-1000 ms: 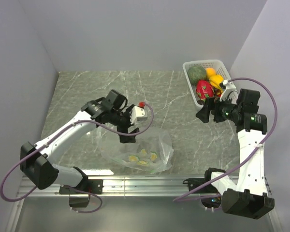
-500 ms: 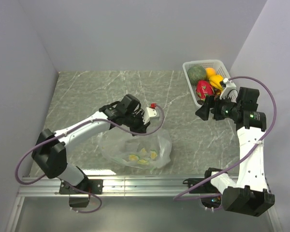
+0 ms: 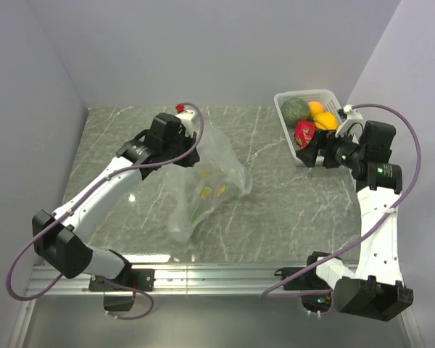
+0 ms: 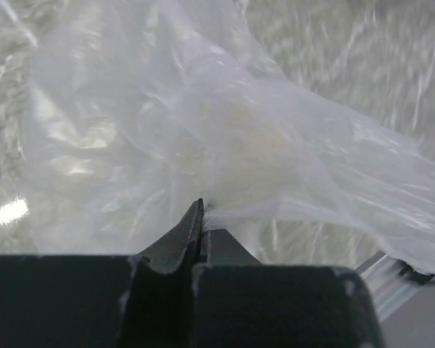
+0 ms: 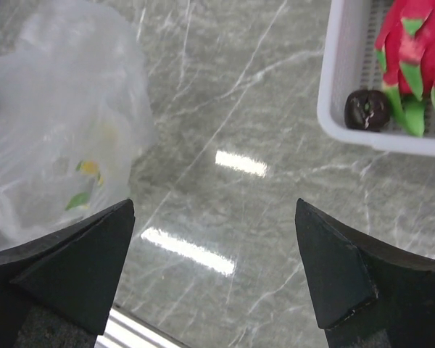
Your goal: Place the fake fruits into the plastic bag and tie a complex knot
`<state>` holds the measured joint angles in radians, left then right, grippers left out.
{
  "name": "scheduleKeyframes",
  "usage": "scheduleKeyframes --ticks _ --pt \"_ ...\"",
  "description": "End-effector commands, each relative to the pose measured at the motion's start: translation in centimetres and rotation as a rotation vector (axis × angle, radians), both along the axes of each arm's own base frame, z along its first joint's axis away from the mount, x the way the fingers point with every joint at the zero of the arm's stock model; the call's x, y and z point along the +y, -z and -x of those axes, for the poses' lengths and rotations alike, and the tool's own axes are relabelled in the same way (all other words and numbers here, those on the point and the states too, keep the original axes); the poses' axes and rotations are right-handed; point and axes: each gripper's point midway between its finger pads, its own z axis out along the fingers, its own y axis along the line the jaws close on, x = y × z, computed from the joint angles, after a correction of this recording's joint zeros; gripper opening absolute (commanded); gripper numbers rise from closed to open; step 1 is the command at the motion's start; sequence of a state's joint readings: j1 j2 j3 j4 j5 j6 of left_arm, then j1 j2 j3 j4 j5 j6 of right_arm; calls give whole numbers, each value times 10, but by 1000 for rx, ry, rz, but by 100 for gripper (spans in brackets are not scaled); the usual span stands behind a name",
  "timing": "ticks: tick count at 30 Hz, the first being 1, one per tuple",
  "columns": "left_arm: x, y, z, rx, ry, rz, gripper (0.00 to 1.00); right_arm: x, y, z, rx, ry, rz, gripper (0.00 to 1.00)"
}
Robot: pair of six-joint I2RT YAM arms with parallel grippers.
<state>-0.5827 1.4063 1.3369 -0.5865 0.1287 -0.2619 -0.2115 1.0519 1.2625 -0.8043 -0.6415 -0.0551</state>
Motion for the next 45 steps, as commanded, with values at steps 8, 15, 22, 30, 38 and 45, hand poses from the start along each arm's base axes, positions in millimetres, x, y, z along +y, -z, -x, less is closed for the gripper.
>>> scheduleKeyframes --ticks 8,15,22,30,38,45 --pt "27 18 -76 312 -399 199 0 -62 -31 -67 -108 295 145 93" --pt "23 24 -101 332 -348 303 0 -125 -23 -128 44 403 315 87" --pt "20 31 -98 335 -303 297 0 -130 20 -172 183 274 328 79" --pt "15 41 -95 369 -274 295 0 -110 66 -208 221 229 397 79" --pt "5 43 -91 404 -209 329 0 -107 114 -236 266 268 484 91" --pt "2 45 -91 415 -193 341 0 -103 149 -247 301 237 484 91"
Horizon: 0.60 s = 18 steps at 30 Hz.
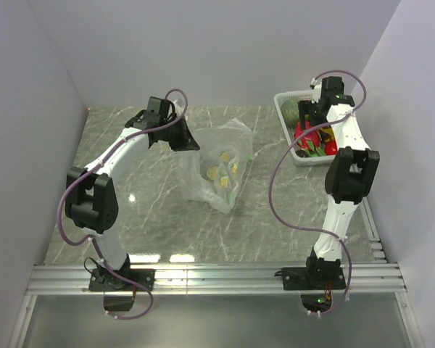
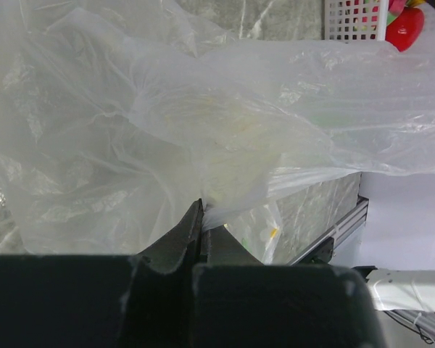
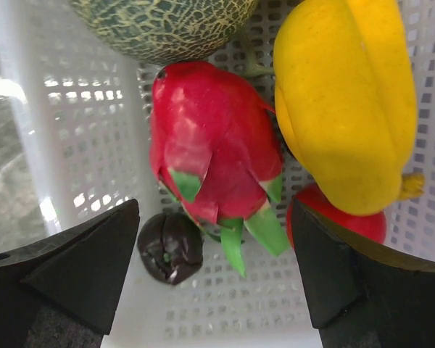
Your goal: Place the fake fruits into the plastic bag and tie a complex knot
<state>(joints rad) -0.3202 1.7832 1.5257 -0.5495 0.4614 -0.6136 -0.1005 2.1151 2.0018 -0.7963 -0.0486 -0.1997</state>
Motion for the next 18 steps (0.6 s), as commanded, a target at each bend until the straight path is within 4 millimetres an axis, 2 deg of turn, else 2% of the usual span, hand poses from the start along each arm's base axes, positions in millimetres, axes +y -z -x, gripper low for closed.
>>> scheduleKeyframes --ticks 1,11,18 --pt "-7 -5 -2 -26 38 34 0 -6 5 -13 -34 8 19 91" --pt "-9 6 1 9 47 38 1 -8 43 -32 -2 34 9 94" --pt "-10 12 3 28 52 45 3 -10 58 -32 25 32 20 95"
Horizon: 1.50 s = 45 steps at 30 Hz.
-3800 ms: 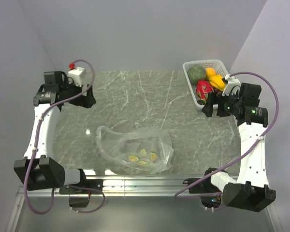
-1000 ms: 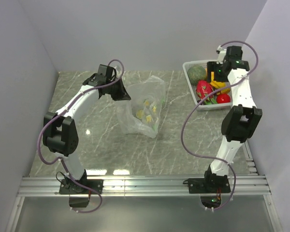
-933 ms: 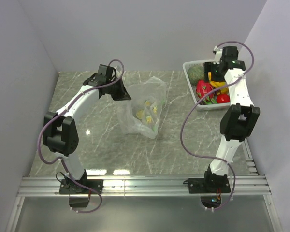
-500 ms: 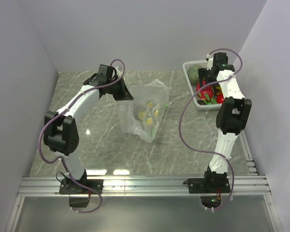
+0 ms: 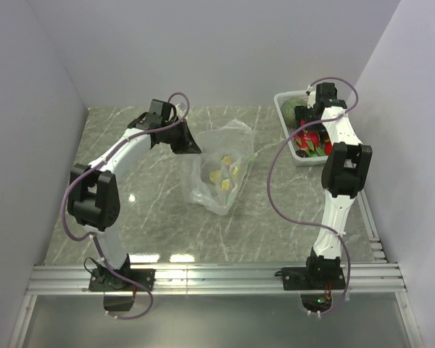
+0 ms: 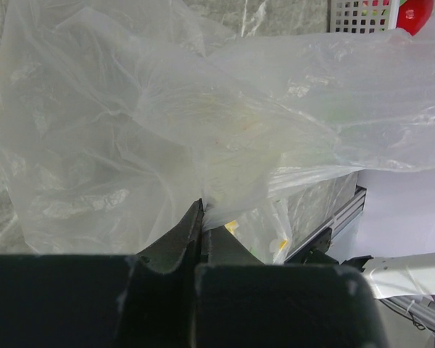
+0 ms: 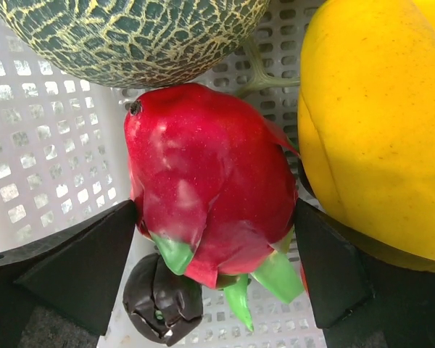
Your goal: Place the fake fruits into the plastic bag and tie a complex knot
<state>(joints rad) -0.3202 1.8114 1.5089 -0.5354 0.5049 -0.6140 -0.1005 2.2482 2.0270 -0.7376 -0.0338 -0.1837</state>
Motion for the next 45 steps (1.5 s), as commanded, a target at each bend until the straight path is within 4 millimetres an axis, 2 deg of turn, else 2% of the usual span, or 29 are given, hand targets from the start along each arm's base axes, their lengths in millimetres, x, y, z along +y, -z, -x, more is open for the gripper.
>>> scheduleKeyframes --ticks 1,3,6,7,10,15,22,26,28,31,36,37,42,45 --pt "-5 -1 -1 -12 23 25 3 -6 6 -12 -21 8 24 95" --pt "-5 0 -1 -6 23 28 3 -5 9 -10 -10 -3 26 93" --pt "-6 -1 0 -4 27 37 2 -6 7 -6 -1 -4 18 68" --pt "-7 -3 0 -8 28 39 2 -8 4 -5 -5 2 8 55" --pt "-6 -3 1 -12 25 37 2 -13 -17 -1 -40 23 -37 34" --pt "-6 -5 1 -8 24 47 2 -13 -64 11 -109 22 -106 22" --pt "-8 -3 0 16 21 70 2 9 -135 34 -220 -35 -197 18" --pt "-8 -2 0 29 24 80 2 18 -156 46 -258 -52 -226 18" --pt "-8 0 -2 30 19 79 2 20 -158 50 -265 -53 -233 18" --pt "-7 -3 -6 24 19 81 2 28 -172 59 -281 -88 -252 17" --pt "-8 -10 -8 13 18 101 2 55 -191 98 -279 -182 -320 15" --pt "-8 -10 -8 13 18 101 2 63 -197 113 -287 -207 -332 15" --pt "-9 -6 -7 28 24 107 2 95 -205 163 -273 -309 -370 16" --pt "-9 -6 -6 32 19 111 2 127 -208 199 -255 -406 -423 16"
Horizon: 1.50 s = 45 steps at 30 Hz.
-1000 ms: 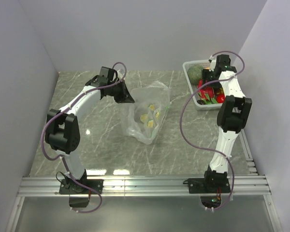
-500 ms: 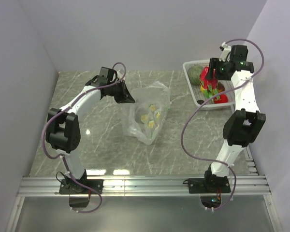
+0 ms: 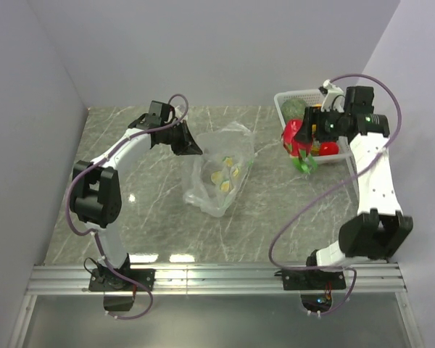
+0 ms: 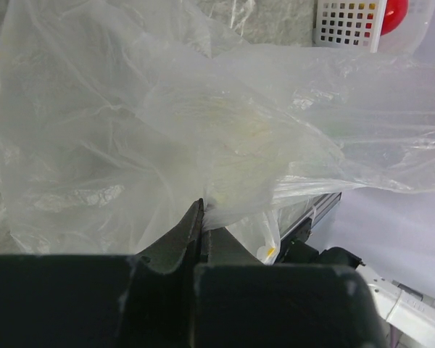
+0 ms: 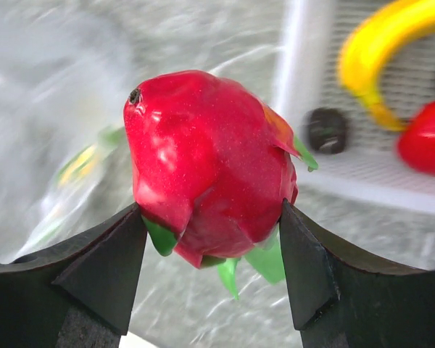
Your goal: Place the fake fruits into the plastic bag and tie a complex knot
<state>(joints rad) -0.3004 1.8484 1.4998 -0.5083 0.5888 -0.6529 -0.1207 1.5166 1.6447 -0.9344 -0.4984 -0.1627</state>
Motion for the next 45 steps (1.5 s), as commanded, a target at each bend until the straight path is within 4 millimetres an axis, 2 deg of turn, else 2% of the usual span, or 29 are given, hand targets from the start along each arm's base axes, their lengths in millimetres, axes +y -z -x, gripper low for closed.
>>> scheduleKeyframes --ticks 1,2,3,6,7,9,10,13,15,18,19,22,26,27,28,29,30,31,32,33,34,35,36,37,38,40,41,43,45 --pt "-6 -13 -6 -30 7 43 1 46 -32 50 -87 -171 -72 16" --pt "-6 -13 -6 -27 6 43 1 54 -29 60 -73 -199 -81 16" --pt "-6 -12 -6 -25 8 43 1 74 -26 72 -65 -262 -81 16" --pt "-6 -13 -6 -25 7 46 1 96 -14 102 -26 -344 -91 16" --pt "-7 -15 -6 -26 9 50 2 110 -9 115 -13 -396 -95 16" --pt "-7 -14 -5 -23 9 52 2 123 -6 125 7 -436 -112 16" --pt "-7 -14 -5 -23 12 53 2 136 -4 132 17 -481 -118 16" --pt "-7 -11 -1 -16 22 52 2 164 -10 132 -3 -557 -123 17" --pt "-8 -11 1 -13 30 57 2 178 -13 118 -2 -571 -115 16" --pt "-6 -8 5 -3 29 55 2 198 -32 97 -40 -564 -154 17" --pt "-6 -5 7 6 28 55 2 208 -48 79 -84 -557 -162 17" --pt "-6 -7 10 0 34 64 2 228 -82 51 -139 -516 -240 19" --pt "-7 -12 10 15 44 116 1 256 -80 27 -128 -471 -332 19" --pt "-6 -16 10 27 45 144 1 261 -57 29 -83 -459 -347 19" --pt "-5 -16 8 29 41 159 1 270 -62 21 -129 -446 -402 19" --pt "-4 -16 8 35 39 176 1 273 -54 19 -134 -437 -418 19" --pt "0 -17 4 40 27 192 1 274 -23 24 -96 -414 -408 20" --pt "1 -17 5 60 24 216 1 280 -24 20 -157 -423 -430 21" --pt "6 -15 3 67 14 223 1 282 -13 21 -167 -422 -423 22" --pt "8 -14 2 77 6 232 1 277 19 23 -153 -384 -381 23" --pt "9 -13 4 89 9 245 2 283 25 23 -201 -401 -363 25" --pt "13 -13 2 86 4 254 2 283 40 23 -196 -387 -337 31" --pt "13 -12 3 93 7 261 2 280 71 21 -165 -360 -292 35" --pt "13 -12 3 90 10 259 2 282 81 18 -189 -360 -262 40" --pt "13 -10 2 93 11 255 2 280 93 17 -180 -349 -237 55" --pt "13 -12 3 83 29 251 4 276 120 15 -138 -331 -153 68" --pt "14 -13 2 74 29 241 4 278 123 14 -136 -335 -137 82" --pt "16 -16 1 46 39 215 5 273 141 19 -69 -340 -58 95" --pt "20 -22 -3 4 42 181 7 273 145 25 -48 -361 -20 99"
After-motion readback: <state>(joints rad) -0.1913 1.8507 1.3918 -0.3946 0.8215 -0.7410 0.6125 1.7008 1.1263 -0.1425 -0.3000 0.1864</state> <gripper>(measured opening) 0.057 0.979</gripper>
